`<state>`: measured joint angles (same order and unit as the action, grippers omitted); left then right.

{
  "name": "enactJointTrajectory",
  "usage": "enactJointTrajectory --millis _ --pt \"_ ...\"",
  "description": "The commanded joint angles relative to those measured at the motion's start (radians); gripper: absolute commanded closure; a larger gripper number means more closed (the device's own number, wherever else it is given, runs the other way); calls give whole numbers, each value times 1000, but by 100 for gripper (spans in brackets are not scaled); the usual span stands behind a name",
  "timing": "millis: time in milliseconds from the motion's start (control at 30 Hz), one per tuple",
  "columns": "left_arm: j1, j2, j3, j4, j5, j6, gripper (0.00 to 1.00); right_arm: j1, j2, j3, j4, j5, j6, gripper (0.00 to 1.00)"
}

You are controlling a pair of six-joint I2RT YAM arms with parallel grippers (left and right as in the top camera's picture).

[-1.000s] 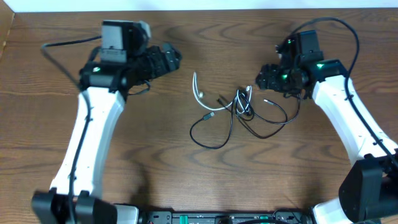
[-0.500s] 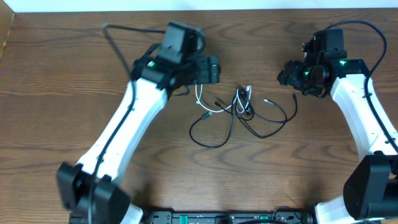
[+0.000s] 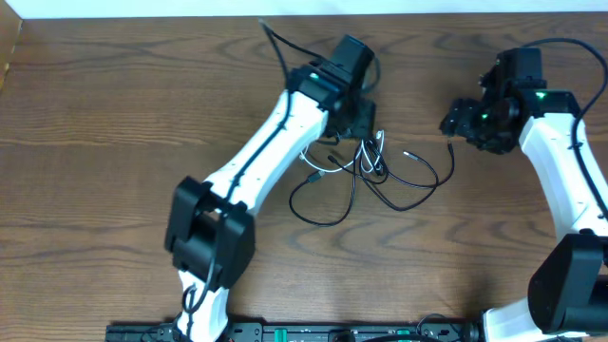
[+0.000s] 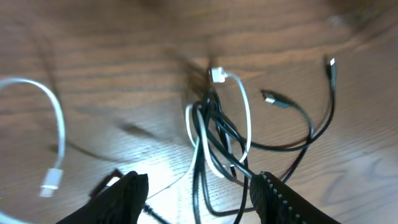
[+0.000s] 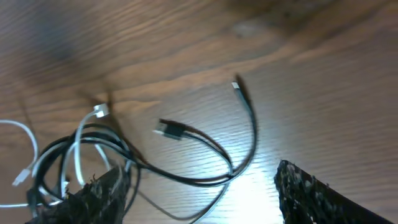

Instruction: Untangle cables

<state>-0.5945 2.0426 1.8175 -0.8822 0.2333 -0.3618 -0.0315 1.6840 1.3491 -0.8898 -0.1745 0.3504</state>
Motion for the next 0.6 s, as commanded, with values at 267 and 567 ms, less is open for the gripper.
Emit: enactJointTrajectory --millis 267,567 --pt "-66 48 17 69 -7 -252 47 -41 -1 12 -30 19 -69 27" --pt "-101 50 -18 79 -15 -357 61 -41 -1 11 -47 53 -83 27"
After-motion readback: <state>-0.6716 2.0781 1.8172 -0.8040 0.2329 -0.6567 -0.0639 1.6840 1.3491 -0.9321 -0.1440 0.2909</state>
